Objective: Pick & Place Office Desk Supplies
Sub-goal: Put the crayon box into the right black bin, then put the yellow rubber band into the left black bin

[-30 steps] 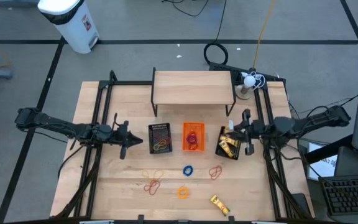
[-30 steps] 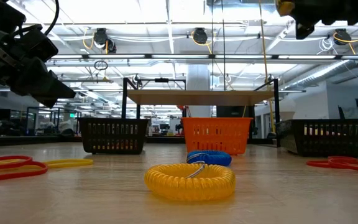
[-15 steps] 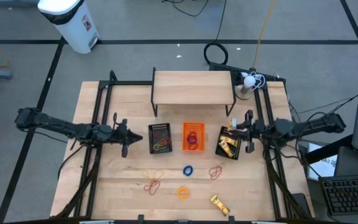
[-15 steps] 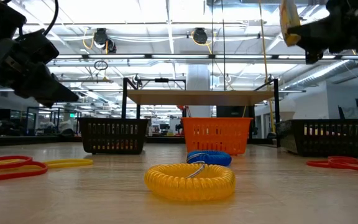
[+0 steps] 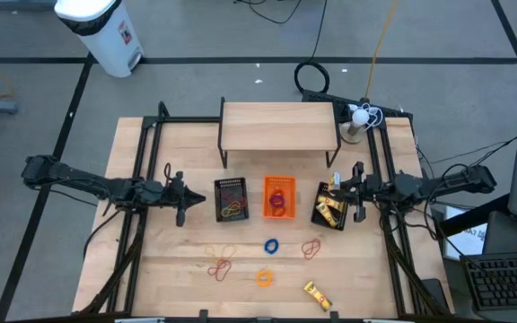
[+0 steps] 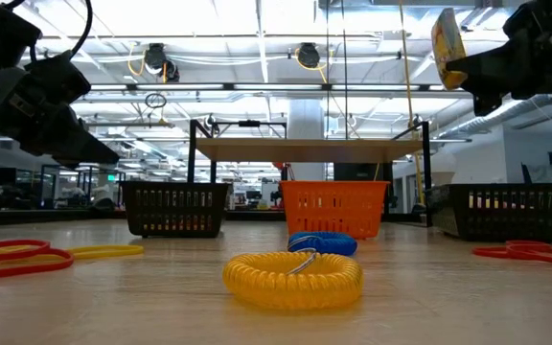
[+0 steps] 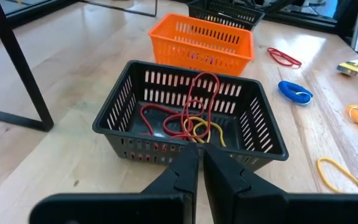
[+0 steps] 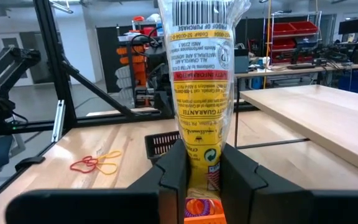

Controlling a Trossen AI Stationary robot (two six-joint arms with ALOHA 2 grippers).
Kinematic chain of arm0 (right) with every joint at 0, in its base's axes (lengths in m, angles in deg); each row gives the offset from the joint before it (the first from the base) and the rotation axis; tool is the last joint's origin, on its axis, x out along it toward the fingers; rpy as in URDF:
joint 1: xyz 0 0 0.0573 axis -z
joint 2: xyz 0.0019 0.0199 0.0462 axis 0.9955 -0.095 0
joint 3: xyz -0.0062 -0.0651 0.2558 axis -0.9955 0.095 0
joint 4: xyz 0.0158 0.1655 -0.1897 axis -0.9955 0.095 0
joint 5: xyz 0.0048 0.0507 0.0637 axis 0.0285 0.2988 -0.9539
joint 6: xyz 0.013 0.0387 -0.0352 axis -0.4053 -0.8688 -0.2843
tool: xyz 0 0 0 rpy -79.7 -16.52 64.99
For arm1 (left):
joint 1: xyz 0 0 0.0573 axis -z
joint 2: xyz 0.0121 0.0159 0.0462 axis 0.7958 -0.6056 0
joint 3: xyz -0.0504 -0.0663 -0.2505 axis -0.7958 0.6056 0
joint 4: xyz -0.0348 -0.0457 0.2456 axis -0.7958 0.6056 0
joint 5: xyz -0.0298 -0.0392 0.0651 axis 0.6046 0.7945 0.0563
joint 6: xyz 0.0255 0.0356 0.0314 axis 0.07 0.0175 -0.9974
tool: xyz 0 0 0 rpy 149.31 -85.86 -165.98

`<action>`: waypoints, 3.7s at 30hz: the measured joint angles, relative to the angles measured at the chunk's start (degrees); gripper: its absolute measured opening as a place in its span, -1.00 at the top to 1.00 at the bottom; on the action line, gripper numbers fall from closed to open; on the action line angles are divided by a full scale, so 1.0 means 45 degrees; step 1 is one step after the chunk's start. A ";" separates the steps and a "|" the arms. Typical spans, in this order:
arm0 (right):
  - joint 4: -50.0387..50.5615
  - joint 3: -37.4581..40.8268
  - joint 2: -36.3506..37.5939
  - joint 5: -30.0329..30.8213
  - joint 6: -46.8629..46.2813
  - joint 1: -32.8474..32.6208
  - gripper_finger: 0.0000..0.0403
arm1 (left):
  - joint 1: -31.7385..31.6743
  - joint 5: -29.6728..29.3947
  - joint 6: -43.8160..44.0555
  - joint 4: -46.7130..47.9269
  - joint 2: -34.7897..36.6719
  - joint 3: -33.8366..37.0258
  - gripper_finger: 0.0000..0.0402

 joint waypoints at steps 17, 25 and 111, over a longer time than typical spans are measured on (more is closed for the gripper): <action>0.0000 0.0000 -0.0005 -0.0014 -0.0012 0.0000 0.73 | 0.0000 0.0003 -0.0046 -0.0024 0.0000 0.0000 0.88; -0.0578 -0.0457 -0.0453 -0.0368 -0.0216 -0.0034 0.73 | 0.0000 0.0001 -0.0037 -0.0053 0.0000 0.0000 0.88; -0.3255 -0.0592 -0.2475 -0.2990 -0.0226 0.1385 0.99 | 0.0000 -0.0024 0.0051 -0.0202 0.0000 0.0000 0.88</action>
